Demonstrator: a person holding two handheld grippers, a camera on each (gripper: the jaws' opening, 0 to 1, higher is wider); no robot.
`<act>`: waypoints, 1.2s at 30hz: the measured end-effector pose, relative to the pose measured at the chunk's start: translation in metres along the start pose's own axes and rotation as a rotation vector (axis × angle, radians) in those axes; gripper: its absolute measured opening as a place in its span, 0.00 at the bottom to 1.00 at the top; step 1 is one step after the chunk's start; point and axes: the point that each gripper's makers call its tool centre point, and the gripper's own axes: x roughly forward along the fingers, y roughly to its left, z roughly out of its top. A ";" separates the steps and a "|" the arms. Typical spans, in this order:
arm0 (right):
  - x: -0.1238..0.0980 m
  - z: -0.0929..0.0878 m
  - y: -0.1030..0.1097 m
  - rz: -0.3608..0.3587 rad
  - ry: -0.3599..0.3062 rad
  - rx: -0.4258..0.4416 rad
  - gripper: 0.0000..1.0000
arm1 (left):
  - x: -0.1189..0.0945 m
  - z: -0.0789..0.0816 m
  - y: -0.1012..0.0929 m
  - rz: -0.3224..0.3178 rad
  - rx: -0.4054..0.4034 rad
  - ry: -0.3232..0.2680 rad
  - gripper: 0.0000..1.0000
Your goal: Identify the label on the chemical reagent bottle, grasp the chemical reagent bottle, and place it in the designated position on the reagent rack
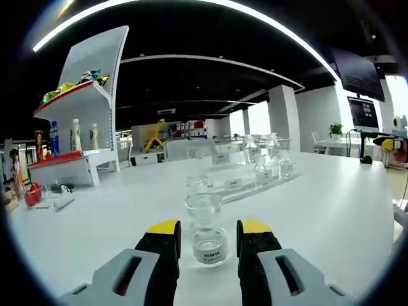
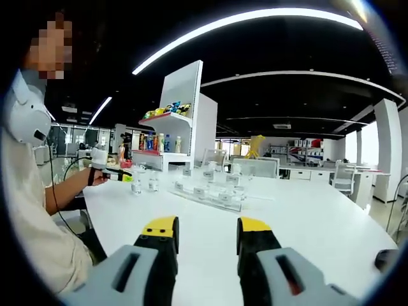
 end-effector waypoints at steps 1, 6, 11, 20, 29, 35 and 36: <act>0.000 0.000 -0.001 -0.001 0.000 0.001 0.36 | 0.001 0.000 0.000 0.001 0.002 0.001 0.35; -0.001 0.000 -0.005 -0.014 -0.002 0.003 0.36 | 0.006 0.001 0.001 0.013 0.001 -0.002 0.35; -0.001 0.001 -0.008 -0.023 -0.006 0.000 0.36 | 0.010 0.004 0.001 0.019 -0.007 -0.010 0.35; 0.003 -0.004 -0.011 -0.028 0.006 0.009 0.36 | 0.017 -0.001 0.002 0.028 0.000 0.004 0.35; 0.006 -0.007 -0.013 -0.030 0.007 0.018 0.36 | 0.018 -0.002 0.005 0.040 -0.001 0.003 0.32; 0.006 -0.008 -0.014 -0.033 0.008 0.025 0.36 | 0.020 -0.004 0.005 0.039 -0.004 0.005 0.30; 0.006 -0.008 -0.014 -0.032 0.007 0.025 0.36 | 0.021 -0.004 0.004 0.039 -0.006 0.004 0.30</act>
